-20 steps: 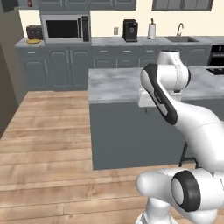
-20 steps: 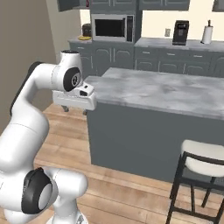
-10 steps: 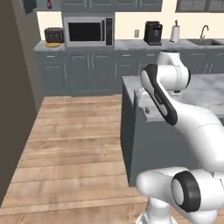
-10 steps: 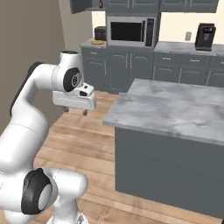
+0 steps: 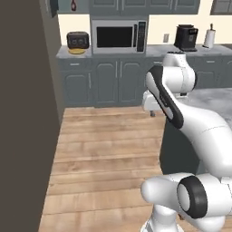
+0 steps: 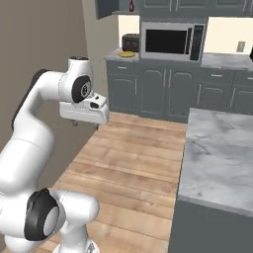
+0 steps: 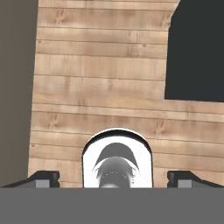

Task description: Move the hot dog bun to the plate on the dining table and place the condiment next to that plate. Then navigate to the fridge and take the sausage and place it on the plate as well.

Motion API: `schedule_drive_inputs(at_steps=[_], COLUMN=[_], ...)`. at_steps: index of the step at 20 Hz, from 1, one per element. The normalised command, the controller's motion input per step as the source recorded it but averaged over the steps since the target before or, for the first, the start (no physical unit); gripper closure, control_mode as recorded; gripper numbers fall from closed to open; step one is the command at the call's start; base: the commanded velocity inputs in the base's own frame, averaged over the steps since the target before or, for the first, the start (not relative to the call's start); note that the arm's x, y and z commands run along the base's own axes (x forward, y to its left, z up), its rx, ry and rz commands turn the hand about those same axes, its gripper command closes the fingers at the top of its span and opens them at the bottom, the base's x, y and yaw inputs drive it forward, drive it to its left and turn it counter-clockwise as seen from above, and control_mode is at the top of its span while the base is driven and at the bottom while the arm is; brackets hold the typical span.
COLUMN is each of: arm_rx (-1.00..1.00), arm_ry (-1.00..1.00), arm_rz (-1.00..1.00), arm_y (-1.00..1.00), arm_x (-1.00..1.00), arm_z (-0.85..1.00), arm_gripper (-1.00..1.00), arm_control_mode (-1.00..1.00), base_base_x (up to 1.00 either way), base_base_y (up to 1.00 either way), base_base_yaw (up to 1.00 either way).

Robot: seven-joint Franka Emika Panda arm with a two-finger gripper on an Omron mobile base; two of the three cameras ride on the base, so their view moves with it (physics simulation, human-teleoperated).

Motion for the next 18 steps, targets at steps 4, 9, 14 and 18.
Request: schedule_drive_inputs(at_steps=[4,9,14,18], arm_rx=[0.00,0.00,0.00,0.00], arm_ry=[0.00,0.00,0.00,0.00], arm_rz=[0.00,0.00,0.00,0.00], arm_y=[0.00,0.00,0.00,0.00], arm_x=[0.00,0.00,0.00,0.00], arm_z=[0.00,0.00,0.00,0.00], arm_gripper=[-1.00,-1.00,-1.00,-1.00], arm_control_mode=[1.00,1.00,1.00,1.00], base_base_x=[1.00,1.00,1.00,1.00], base_base_y=[1.00,0.83,0.41,-0.04], base_base_yaw=[-0.01,-0.02,-0.01,0.00])
